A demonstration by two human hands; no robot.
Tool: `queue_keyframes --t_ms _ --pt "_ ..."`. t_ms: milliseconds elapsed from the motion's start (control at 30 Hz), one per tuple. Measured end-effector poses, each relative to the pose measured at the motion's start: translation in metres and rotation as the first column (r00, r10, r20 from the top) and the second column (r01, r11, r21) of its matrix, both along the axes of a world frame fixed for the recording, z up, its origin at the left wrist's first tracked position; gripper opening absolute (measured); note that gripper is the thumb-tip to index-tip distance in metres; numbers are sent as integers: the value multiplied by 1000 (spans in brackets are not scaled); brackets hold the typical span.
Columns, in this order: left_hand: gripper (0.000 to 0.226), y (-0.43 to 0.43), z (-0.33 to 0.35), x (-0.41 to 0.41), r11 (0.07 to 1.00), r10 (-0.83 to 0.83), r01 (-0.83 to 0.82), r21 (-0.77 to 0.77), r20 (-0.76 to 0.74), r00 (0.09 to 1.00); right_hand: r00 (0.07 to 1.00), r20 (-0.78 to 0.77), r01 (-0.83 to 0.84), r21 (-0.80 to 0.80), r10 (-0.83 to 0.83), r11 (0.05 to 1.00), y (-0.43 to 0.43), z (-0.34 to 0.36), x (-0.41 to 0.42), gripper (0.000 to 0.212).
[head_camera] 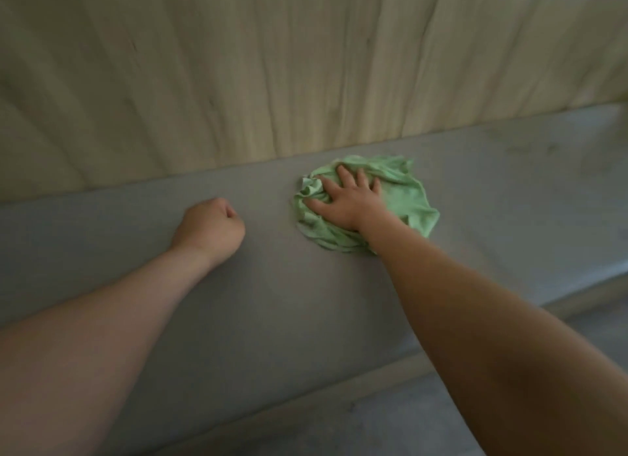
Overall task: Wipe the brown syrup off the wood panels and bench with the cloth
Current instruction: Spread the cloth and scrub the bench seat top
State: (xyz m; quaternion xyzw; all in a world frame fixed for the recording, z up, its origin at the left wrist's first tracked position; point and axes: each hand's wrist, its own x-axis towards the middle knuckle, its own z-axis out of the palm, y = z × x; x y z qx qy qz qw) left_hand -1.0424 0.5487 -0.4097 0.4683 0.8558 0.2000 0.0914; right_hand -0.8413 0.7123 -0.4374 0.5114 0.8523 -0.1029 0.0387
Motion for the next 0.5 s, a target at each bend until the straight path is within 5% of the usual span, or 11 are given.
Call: queue_keyframes --t_ms 133,267,333,433,500 --pt "18 5 2 -4 994 75 -72 86 -33 997 921 0 -389 84 390 918 -72 -10 -50 78" --pt "23 22 4 9 993 81 -79 82 -21 996 781 -56 -615 102 622 782 -98 -18 19 78" --pt "21 32 4 23 995 40 -39 87 -12 999 844 -36 -531 80 535 844 -63 -12 64 84" --pt "21 48 1 50 992 -41 42 120 -14 999 993 -13 -118 64 119 991 -5 -1 133 94" --pt "19 63 -7 73 984 -125 129 122 -38 991 987 -29 159 44 -158 986 20 0 177 92"
